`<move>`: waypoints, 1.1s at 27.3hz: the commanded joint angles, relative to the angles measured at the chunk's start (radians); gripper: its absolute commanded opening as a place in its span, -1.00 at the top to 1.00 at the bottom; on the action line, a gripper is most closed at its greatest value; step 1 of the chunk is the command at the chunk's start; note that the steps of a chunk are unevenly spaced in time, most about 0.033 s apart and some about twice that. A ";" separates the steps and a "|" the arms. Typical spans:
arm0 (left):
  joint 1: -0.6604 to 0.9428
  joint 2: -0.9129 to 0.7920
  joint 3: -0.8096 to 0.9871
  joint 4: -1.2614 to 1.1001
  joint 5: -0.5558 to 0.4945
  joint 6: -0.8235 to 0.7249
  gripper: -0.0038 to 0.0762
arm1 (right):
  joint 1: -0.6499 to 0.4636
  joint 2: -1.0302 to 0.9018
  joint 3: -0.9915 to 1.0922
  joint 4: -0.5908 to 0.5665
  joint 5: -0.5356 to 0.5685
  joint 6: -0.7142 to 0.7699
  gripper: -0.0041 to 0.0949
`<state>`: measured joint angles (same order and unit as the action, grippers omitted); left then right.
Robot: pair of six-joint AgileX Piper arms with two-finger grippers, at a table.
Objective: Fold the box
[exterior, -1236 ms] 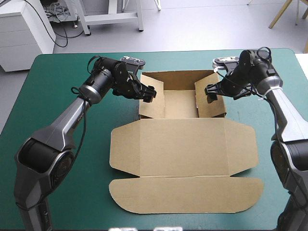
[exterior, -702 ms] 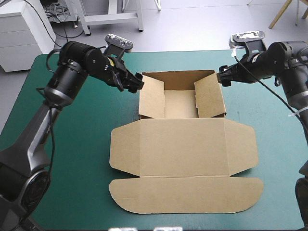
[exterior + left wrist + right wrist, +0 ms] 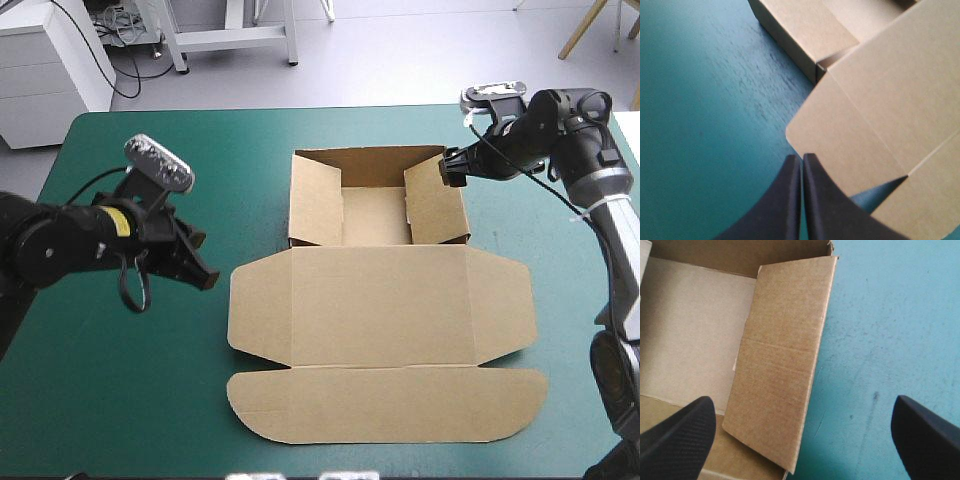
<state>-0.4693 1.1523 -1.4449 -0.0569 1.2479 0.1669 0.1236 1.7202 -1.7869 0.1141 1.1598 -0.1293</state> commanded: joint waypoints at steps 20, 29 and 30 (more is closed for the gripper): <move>-0.004 -0.139 0.430 -0.005 -0.194 -0.005 0.93 | -0.002 0.220 -0.027 0.035 -0.082 -0.026 0.62; -0.004 -0.139 0.430 -0.005 -0.193 -0.005 0.93 | -0.005 0.203 -0.047 0.020 -0.116 -0.026 0.96; -0.004 -0.139 0.430 -0.005 -0.193 -0.005 0.93 | -0.010 0.194 -0.058 0.020 -0.117 -0.026 0.96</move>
<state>-0.4693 1.0270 -0.9908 -0.0543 1.0937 0.1669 0.1236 1.9935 -1.7943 0.1468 1.0786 -0.1437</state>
